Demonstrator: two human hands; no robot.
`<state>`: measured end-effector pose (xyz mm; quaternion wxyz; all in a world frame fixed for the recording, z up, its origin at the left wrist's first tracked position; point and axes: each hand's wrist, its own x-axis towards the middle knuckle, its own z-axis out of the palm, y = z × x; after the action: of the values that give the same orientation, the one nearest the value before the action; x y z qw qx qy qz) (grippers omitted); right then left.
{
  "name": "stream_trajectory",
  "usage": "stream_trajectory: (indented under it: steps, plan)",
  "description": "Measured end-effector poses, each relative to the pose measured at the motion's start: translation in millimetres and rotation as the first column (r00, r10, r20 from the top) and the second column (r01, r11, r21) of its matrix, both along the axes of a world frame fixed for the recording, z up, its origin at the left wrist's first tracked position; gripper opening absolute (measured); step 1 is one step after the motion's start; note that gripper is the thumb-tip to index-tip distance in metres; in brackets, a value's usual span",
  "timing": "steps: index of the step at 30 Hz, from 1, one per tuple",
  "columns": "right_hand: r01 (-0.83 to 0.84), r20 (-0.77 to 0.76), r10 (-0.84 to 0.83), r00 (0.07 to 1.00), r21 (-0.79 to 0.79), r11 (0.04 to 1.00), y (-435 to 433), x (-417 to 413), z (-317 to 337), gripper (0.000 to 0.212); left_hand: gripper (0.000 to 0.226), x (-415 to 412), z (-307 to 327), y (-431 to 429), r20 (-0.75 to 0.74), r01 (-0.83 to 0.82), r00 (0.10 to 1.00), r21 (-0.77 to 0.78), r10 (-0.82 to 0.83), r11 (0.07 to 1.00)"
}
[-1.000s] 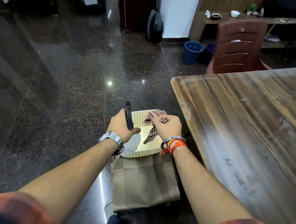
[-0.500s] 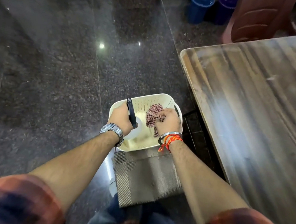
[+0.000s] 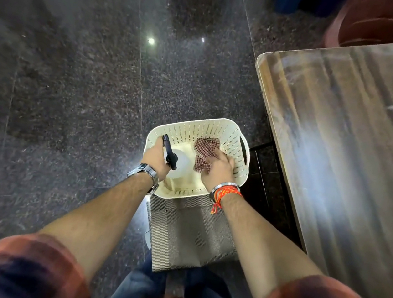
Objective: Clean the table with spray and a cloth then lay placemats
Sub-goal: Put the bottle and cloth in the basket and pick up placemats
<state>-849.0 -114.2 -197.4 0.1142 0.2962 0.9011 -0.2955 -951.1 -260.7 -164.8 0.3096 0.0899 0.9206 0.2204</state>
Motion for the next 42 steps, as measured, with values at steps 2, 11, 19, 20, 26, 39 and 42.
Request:
stream_trajectory:
  steps: [2, 11, 19, 20, 26, 39, 42]
  plan:
    - [-0.004, 0.013, 0.005, 1.000, -0.012, 1.000, -1, 2, 3, 0.040, 0.073, 1, 4, -1, 0.004, 0.028, 1.000, -0.021, -0.028, 0.999]
    - [-0.019, -0.108, 0.018, 0.994, -0.002, 1.000, -4, 15, 13, 0.050, 0.071, 45, 12, 2, -0.220, 0.011, 0.975, 0.147, 0.022, 0.989]
    - [0.009, -0.452, 0.120, 0.884, 0.273, 0.962, -10, 66, 15, 0.025, 0.026, 100, 3, -29, -0.507, 0.224, 0.845, 0.053, -0.167, 0.973]
    - [-0.042, -0.456, 0.206, 0.866, 0.345, 0.938, -12, 79, 12, 0.021, 0.019, 109, 0, -36, -0.448, 0.270, 0.864, 0.029, -0.229, 0.962]
    - [-0.215, -0.043, 0.227, 0.973, 0.194, 0.957, -27, 141, -33, 0.018, 0.037, 150, -26, -57, 0.106, 0.429, 0.903, -0.231, -0.416, 0.873]
    - [0.420, 0.466, -0.357, 0.810, -0.036, 0.907, -21, 183, -74, 0.079, 0.081, 205, -71, -75, 0.335, -0.062, 0.923, -0.355, 0.189, 0.933]
    - [0.470, 0.347, -0.460, 0.817, 0.061, 0.880, -21, 185, -67, 0.066, 0.086, 204, -70, -77, 0.323, -0.182, 0.897, -0.353, 0.302, 0.918]
